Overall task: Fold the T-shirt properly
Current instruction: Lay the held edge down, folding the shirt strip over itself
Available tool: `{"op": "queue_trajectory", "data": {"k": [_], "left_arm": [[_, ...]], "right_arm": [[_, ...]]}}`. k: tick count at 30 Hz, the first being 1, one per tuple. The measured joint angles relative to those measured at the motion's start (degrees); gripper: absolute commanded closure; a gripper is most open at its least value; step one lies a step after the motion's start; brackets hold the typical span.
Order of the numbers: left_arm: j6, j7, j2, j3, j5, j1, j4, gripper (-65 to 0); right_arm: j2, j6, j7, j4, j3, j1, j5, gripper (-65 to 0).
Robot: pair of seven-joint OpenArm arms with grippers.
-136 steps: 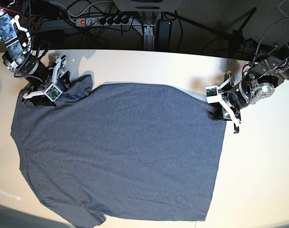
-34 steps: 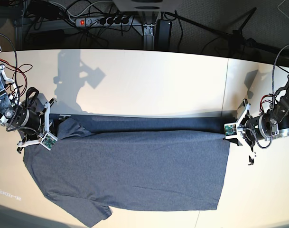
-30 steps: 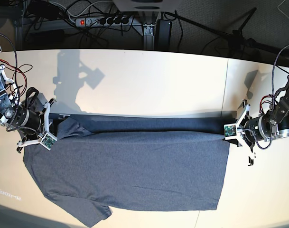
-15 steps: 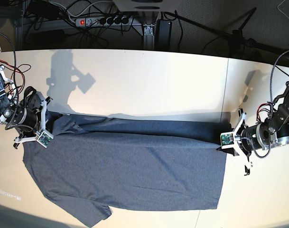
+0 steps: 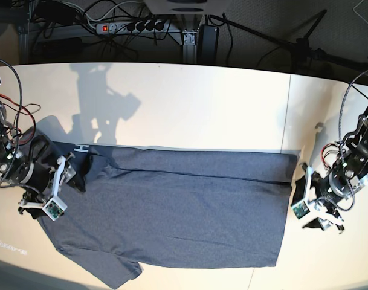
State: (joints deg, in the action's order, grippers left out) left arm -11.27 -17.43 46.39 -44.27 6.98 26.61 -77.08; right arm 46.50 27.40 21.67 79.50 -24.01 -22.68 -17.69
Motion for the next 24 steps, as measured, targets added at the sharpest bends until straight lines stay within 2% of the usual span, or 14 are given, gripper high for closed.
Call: {"op": "queue_trajectory", "data": {"k": [2, 4, 8, 10, 11, 12, 14, 15, 17, 18, 21, 24], "left_arm": [[5.6, -2.82, -1.44, 0.0, 1.22, 1.14, 0.09, -34.6], [8.85, -4.26, -2.75, 0.02, 0.94, 2.05, 0.07, -27.2], [9.16, -5.14, -4.63, 0.07, 0.85, 2.27, 0.07, -23.9], [9.11, -5.46, -5.16, 0.04, 1.14, 2.08, 0.09, -15.9], [9.16, -5.51, -5.49, 0.07, 1.18, 2.01, 0.09, -11.6], [9.16, -5.51, -5.86, 0.07, 1.18, 2.01, 0.09, -7.2], [9.66, -5.38, -7.08, 0.07, 1.51, 1.99, 0.09, 0.0], [11.63, -5.22, -7.76, 0.04, 1.57, 1.92, 0.09, 0.0], [16.48, -4.92, -9.03, 0.04, 1.6, 1.84, 0.09, 0.0], [17.51, -4.83, -9.49, 0.07, 1.38, 1.86, 0.09, 0.0], [18.12, -4.9, -11.1, 0.09, 0.31, 1.81, 0.31, 0.0], [18.18, -4.9, -13.2, 0.11, 0.44, 1.57, 2.32, 0.0]], "right_arm": [[-1.55, -0.02, 1.42, 0.0, 0.63, -1.03, -0.5, -44.7], [-3.1, -0.15, 2.21, 0.0, 1.18, -1.62, -0.52, -44.7], [-3.98, -0.13, 2.62, -0.81, 1.55, -1.77, -0.52, -44.7], [-3.98, -0.15, 2.67, -1.99, 1.62, -1.75, -0.57, -43.1], [-4.0, -0.15, 2.64, -2.71, 1.62, -1.77, -0.57, -39.4], [-3.98, -0.13, 2.67, -3.48, 1.62, -1.77, -0.83, -32.2], [-3.98, -0.15, 2.64, -5.29, 1.66, -1.77, -1.57, -11.6], [-3.98, -0.15, 2.67, -6.01, 1.66, -1.75, -1.55, 0.0], [-3.98, -0.13, 2.69, -7.39, 1.7, -1.75, -1.53, 0.0], [-3.98, -0.15, 2.64, -8.02, 1.75, -1.77, -1.42, 0.0], [-4.63, -0.15, 2.62, -10.12, 2.73, -1.75, -1.4, 0.0], [-6.8, -0.15, 2.64, -13.49, 5.64, -1.77, -2.91, 0.0]]}}
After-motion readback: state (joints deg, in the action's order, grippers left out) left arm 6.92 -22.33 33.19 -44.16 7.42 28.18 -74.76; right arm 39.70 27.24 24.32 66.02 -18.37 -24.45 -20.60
